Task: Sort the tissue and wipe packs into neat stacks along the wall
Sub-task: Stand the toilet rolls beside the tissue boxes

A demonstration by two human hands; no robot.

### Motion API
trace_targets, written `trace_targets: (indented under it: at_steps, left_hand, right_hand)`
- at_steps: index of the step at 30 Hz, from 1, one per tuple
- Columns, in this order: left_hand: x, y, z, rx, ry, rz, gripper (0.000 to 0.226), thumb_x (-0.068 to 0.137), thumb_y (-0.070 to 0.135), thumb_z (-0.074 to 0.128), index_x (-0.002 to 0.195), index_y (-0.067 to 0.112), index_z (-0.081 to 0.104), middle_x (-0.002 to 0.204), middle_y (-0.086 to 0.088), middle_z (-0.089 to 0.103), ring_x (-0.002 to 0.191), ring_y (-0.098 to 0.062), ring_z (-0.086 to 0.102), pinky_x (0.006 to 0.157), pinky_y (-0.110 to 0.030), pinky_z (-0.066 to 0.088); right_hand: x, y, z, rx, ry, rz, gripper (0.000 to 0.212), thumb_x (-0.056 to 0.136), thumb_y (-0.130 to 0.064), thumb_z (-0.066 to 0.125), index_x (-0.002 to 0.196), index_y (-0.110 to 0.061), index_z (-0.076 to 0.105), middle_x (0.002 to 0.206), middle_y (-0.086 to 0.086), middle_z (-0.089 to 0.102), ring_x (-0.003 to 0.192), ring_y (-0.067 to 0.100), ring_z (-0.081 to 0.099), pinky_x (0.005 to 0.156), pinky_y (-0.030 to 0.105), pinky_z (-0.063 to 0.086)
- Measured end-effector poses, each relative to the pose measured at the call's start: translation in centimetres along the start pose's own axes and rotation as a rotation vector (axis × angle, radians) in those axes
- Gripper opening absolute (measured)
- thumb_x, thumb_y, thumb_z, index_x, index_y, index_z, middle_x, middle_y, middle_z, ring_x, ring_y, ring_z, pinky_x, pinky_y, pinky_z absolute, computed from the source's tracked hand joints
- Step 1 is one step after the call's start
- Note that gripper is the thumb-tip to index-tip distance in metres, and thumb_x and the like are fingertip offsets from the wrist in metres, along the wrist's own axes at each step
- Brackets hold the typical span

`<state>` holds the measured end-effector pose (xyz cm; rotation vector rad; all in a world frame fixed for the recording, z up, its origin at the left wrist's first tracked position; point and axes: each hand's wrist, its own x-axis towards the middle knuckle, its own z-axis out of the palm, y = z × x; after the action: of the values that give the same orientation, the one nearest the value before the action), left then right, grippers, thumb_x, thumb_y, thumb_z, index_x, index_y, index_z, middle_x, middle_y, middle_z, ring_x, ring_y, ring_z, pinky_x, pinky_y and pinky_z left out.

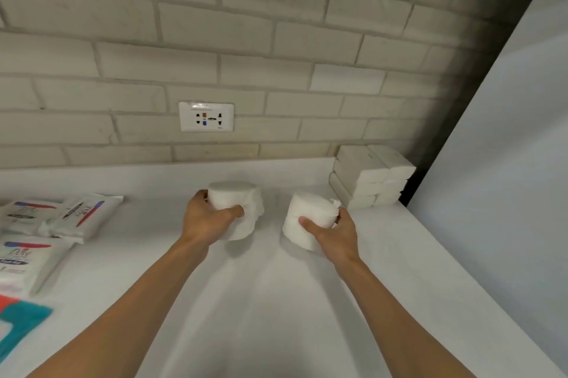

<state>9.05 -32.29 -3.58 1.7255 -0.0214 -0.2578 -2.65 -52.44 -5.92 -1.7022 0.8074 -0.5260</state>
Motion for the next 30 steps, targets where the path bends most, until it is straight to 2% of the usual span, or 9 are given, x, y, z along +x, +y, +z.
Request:
trace_targets:
  at_steps: [3,5,8,12,15,18,21,25,30]
  left_hand:
    - [0.5,0.1,3.0,-0.051,0.005,-0.034,0.058,0.066,0.012,0.083,0.117,0.013,0.055,0.105,0.0,0.065,0.094,-0.023,0.063,0.07,-0.032,0.05]
    - [1.0,0.2,4.8,-0.076,0.015,-0.047,0.057,0.066,0.013,0.083,0.117,0.013,0.057,0.106,-0.001,0.066,0.093,-0.021,0.064,0.068,-0.031,0.051]
    - [2.0,0.4,7.2,-0.083,0.046,-0.056,0.057,0.064,0.016,0.082,0.115,0.013,0.057,0.105,-0.002,0.067,0.092,-0.022,0.065,0.068,-0.03,0.052]
    - [3.1,0.4,10.0,-0.064,0.098,-0.048,0.064,0.063,0.022,0.083,0.119,0.013,0.054,0.109,-0.003,0.065,0.097,-0.025,0.063,0.074,-0.034,0.053]
    - [3.7,0.4,12.0,-0.008,0.142,-0.047,0.067,0.068,0.024,0.083,0.124,0.013,0.049,0.111,-0.003,0.061,0.1,-0.027,0.06,0.081,-0.036,0.053]
    - [4.3,0.3,14.1,0.054,0.182,-0.035,0.065,0.071,0.025,0.08,0.125,0.012,0.047,0.107,-0.001,0.057,0.094,-0.024,0.056,0.08,-0.034,0.051]
    - [4.8,-0.2,16.0,0.126,0.193,-0.017,0.06,0.073,0.026,0.078,0.123,0.012,0.047,0.104,0.001,0.056,0.091,-0.022,0.054,0.076,-0.031,0.048]
    - [5.8,-0.9,18.1,0.226,0.211,0.0,0.064,0.072,0.033,0.077,0.125,0.017,0.045,0.1,0.004,0.054,0.102,-0.028,0.059,0.091,-0.045,0.052]
    - [7.4,-1.6,20.3,0.216,0.224,0.002,0.068,0.074,0.033,0.08,0.127,0.012,0.043,0.117,-0.007,0.061,0.113,-0.033,0.057,0.09,-0.042,0.052]
  right_hand:
    - [2.7,0.5,-1.1,-0.019,0.016,0.022,0.078,0.061,-0.043,0.088,0.125,-0.019,0.052,0.116,-0.002,0.063,0.108,0.019,0.06,0.098,0.038,0.05]
    - [4.3,0.5,-1.6,-0.027,0.02,0.024,0.073,0.065,-0.039,0.087,0.124,-0.017,0.051,0.115,-0.001,0.062,0.107,0.019,0.06,0.098,0.037,0.05]
    - [6.7,0.1,-2.3,-0.048,0.021,0.021,0.054,0.072,-0.026,0.082,0.115,-0.016,0.051,0.107,0.0,0.063,0.097,0.02,0.062,0.084,0.028,0.049]
    - [9.5,0.4,-2.7,-0.075,0.028,0.028,0.048,0.074,-0.02,0.078,0.113,-0.014,0.051,0.104,0.002,0.064,0.089,0.02,0.062,0.074,0.024,0.046]
    - [11.3,0.9,-2.5,-0.109,0.046,0.025,0.052,0.075,-0.023,0.078,0.116,-0.012,0.05,0.111,0.005,0.064,0.09,0.02,0.06,0.074,0.023,0.046]
    - [12.8,1.5,-2.0,-0.15,0.052,0.001,0.062,0.075,-0.026,0.079,0.127,-0.012,0.047,0.12,0.005,0.062,0.102,0.024,0.062,0.079,0.023,0.047]
    - [13.9,2.1,-1.4,-0.193,0.076,-0.014,0.07,0.075,-0.029,0.08,0.133,-0.013,0.044,0.124,0.007,0.061,0.111,0.029,0.061,0.087,0.032,0.051]
    - [15.0,2.9,-0.7,-0.289,0.108,-0.035,0.075,0.076,-0.036,0.079,0.136,-0.013,0.041,0.124,0.01,0.061,0.112,0.033,0.06,0.088,0.04,0.053]
    - [15.7,3.8,-0.1,-0.355,0.142,-0.068,0.077,0.078,-0.042,0.076,0.139,-0.013,0.038,0.127,0.01,0.061,0.114,0.033,0.06,0.09,0.043,0.052]
